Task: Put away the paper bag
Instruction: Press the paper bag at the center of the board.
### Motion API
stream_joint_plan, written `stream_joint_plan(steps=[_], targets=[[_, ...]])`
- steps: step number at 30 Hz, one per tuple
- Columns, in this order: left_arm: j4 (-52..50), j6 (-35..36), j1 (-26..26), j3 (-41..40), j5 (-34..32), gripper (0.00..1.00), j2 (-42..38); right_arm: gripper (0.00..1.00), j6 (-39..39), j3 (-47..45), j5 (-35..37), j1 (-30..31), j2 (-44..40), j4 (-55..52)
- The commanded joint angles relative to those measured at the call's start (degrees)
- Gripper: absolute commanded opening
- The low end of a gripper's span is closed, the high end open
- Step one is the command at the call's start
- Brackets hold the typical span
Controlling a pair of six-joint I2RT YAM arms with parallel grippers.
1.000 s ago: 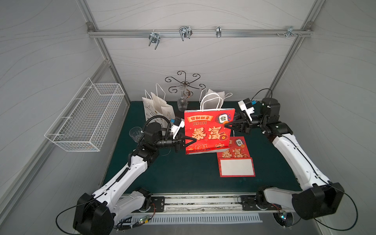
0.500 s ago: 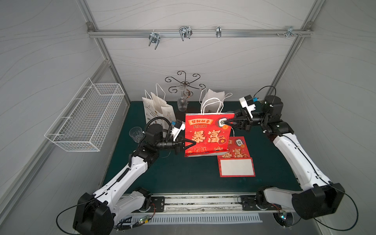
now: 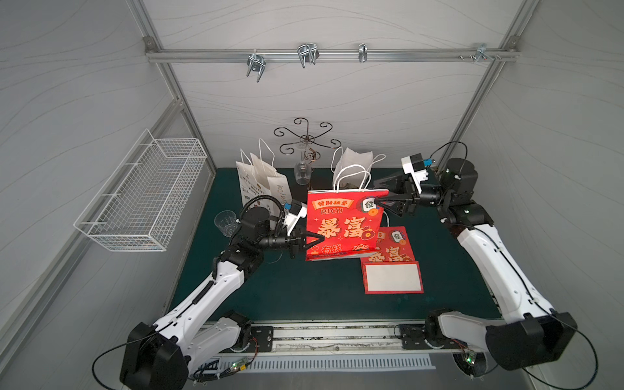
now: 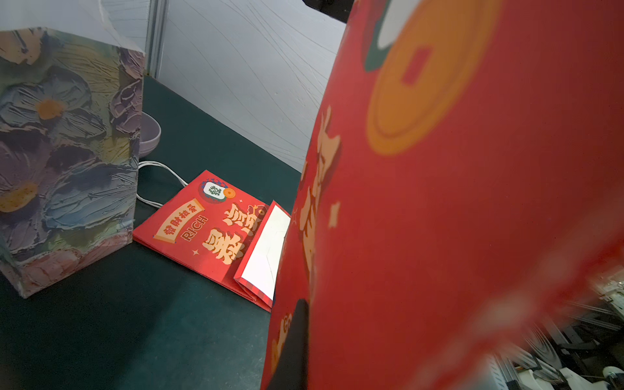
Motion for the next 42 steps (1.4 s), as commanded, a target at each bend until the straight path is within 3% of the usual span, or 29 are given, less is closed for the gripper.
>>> stream_joint_plan(steps=[1,6,8,12,14,17,23,29,37,42], targets=[[2.43,1.28,0.25,4.23,-3.69,0.0,-1.59,0.83,-1.46,-1.8,13.21,-3.66,-6.08,-3.43],[6.92,-2.31,0.24,5.69,-9.29,0.0,-2.08,0.88,-10.18,-4.02,27.88,-5.64,-12.89,-17.41],[8.68,-4.31,0.24,6.47,-9.98,0.0,-1.95,0.89,-13.51,-5.65,28.64,-5.62,-14.75,-22.9],[10.68,-6.91,0.24,8.75,-10.25,0.0,-1.42,0.9,-19.22,-12.29,24.39,-5.62,-19.84,-28.64],[10.9,-7.52,0.24,10.2,-9.36,0.0,-0.86,0.99,-20.51,-15.0,22.55,-5.62,-21.42,-29.52],[12.38,-9.97,0.19,11.77,-6.37,0.0,0.57,0.99,-22.57,-15.99,14.96,-5.54,-21.37,-29.22],[16.91,-15.96,-0.7,12.68,-1.4,0.0,3.26,0.99,-16.99,-13.4,3.28,-2.21,-15.42,-19.02],[15.92,-15.6,-2.48,13.15,0.05,0.0,3.44,0.99,-15.14,-10.17,0.26,0.11,-10.33,-13.32],[15.92,-15.86,-3.14,13.58,0.56,0.0,3.35,0.89,-11.94,-7.6,-2.73,2.79,-6.87,-8.02],[15.92,-16.02,-3.35,13.75,0.48,0.0,3.72,0.67,-9.79,-6.11,-6.5,3.72,-5.41,-6.91]])
